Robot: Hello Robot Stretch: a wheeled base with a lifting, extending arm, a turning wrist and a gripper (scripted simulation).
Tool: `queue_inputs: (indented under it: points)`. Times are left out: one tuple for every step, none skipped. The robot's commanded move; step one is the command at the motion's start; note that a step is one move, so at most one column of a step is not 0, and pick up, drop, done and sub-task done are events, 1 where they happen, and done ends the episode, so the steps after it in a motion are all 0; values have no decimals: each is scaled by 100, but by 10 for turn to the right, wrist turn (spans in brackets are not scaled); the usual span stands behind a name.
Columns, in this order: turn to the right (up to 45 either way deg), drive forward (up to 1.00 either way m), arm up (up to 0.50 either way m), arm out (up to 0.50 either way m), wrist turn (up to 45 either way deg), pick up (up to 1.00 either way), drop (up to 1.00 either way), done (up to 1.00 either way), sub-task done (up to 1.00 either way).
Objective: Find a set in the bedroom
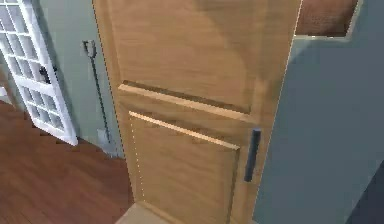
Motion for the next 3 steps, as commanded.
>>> queue_inputs:
  points:
    - [-330,0,0,0,0,0,0,0,0]
    - [0,65,0,0,0,0,0,0,0]
    - [-210,0,0,0,0,0,0,0,0]
